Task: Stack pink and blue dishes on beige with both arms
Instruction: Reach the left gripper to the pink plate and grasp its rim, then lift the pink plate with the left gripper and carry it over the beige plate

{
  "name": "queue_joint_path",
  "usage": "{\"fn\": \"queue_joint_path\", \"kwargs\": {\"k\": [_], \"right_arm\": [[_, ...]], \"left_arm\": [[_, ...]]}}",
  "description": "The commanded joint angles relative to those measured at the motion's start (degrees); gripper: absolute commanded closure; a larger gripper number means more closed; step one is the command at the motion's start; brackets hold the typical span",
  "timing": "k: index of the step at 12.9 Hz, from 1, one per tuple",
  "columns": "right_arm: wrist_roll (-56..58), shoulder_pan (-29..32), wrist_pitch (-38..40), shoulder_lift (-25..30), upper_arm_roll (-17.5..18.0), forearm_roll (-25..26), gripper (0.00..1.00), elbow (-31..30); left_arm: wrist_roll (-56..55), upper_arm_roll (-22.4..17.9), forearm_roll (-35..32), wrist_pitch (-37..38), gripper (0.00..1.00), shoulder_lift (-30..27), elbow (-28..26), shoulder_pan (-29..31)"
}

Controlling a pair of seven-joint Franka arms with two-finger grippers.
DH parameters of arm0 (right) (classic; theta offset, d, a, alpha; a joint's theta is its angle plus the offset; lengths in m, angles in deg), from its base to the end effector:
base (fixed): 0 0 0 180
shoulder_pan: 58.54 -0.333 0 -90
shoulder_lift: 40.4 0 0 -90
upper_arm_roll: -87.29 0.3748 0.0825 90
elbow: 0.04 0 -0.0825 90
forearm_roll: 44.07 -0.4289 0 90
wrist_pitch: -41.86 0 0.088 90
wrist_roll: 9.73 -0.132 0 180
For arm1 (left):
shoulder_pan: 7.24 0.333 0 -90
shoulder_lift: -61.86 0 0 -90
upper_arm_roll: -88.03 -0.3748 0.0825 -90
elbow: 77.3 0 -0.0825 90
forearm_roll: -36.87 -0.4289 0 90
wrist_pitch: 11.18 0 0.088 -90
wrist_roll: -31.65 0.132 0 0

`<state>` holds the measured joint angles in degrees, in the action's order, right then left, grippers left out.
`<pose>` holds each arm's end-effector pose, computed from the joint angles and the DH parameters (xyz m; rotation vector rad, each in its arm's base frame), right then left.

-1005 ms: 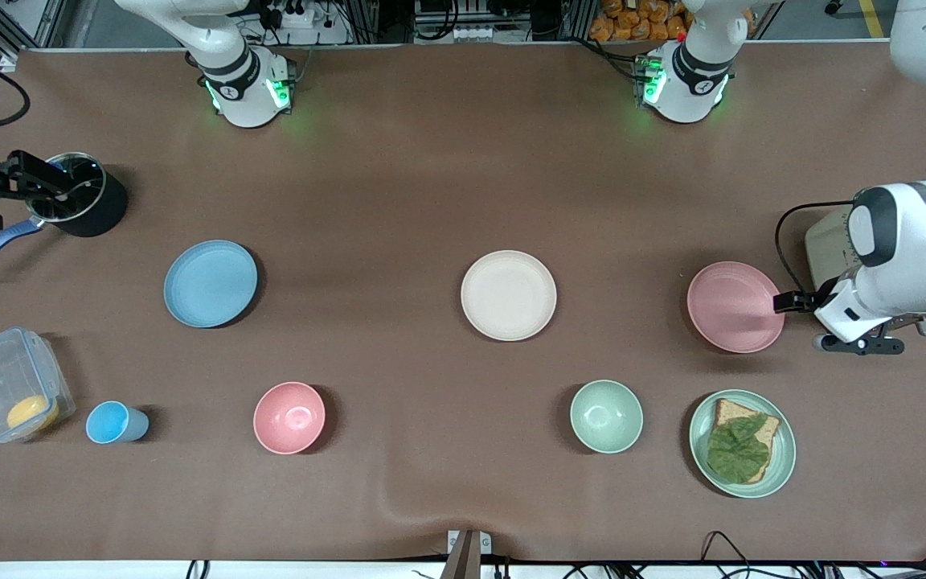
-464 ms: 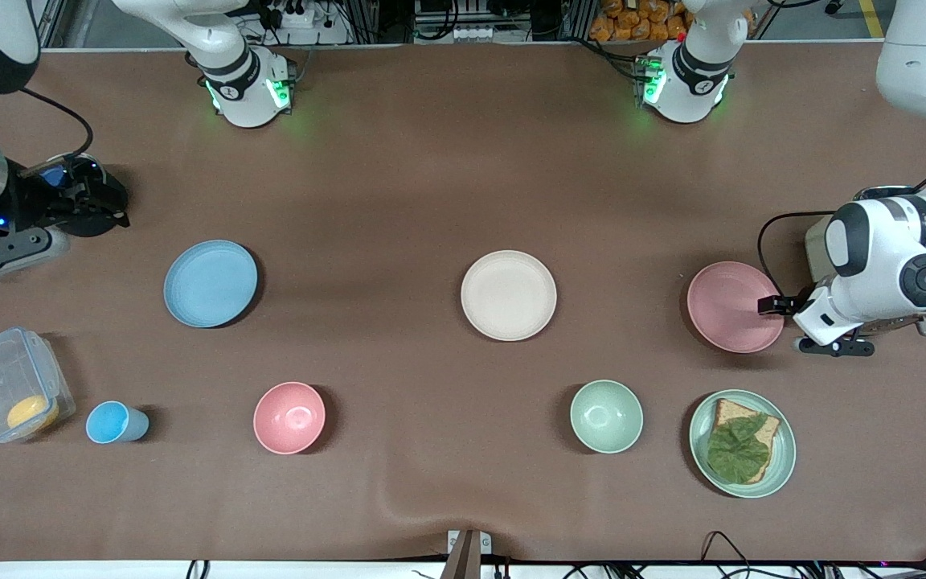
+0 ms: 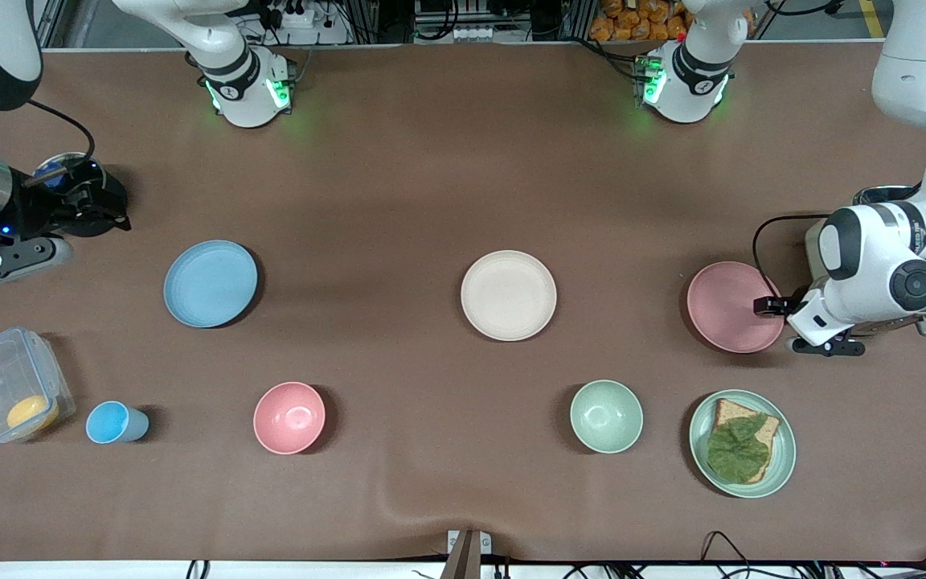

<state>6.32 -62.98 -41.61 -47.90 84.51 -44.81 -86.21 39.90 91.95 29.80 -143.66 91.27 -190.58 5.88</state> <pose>0.6268 0.0220 0.6033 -3.0638 -0.4776 0.2730 0.6359 0.1084 0.1831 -3.1051 0.1072 0.2819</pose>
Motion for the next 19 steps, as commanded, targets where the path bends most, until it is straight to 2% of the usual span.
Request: {"fn": "queue_joint_path", "kwargs": {"k": [1,3,5,9,12,15,17,19], "right_arm": [[-0.4,0.3,0.5,0.2,0.3,0.6,0.0,-0.1],[-0.7,0.4,0.1,-0.4,0.3,0.7,0.0,0.0],[-0.7,0.6,0.0,-0.8,0.3,0.7,0.0,0.1],[-0.7,0.8,0.3,-0.9,0.1,0.7,0.0,0.1],[-0.6,1.5,0.6,-0.9,0.1,0.6,0.0,0.2],[-0.2,2.7,1.3,-0.8,0.1,0.4,0.0,0.3],[-0.1,2.9,1.3,-0.8,0.1,0.4,0.0,0.4],[0.2,3.8,1.5,-0.8,0.1,0.3,0.0,0.3]], "left_arm": [[1.0,0.7,0.0,-0.8,0.56,0.4,-0.3,1.4],[1.0,0.8,0.6,-0.8,0.9,0.5,-0.3,1.4],[1.2,0.9,2.1,-0.8,1.0,0.5,-0.3,1.4],[3.4,2.8,4.9,-0.2,1.0,-0.1,0.1,2.4],[4.5,8.4,11.0,3.5,1.0,-3.3,1.6,2.4],[3.4,14.9,11.3,11.8,1.0,-4.1,10.8,1.7],[-1.8,17.3,11.1,16.4,1.0,-3.8,16.1,-1.1],[-9.3,17.9,11.2,17.5,1.0,-3.9,18.3,-6.2]]}}
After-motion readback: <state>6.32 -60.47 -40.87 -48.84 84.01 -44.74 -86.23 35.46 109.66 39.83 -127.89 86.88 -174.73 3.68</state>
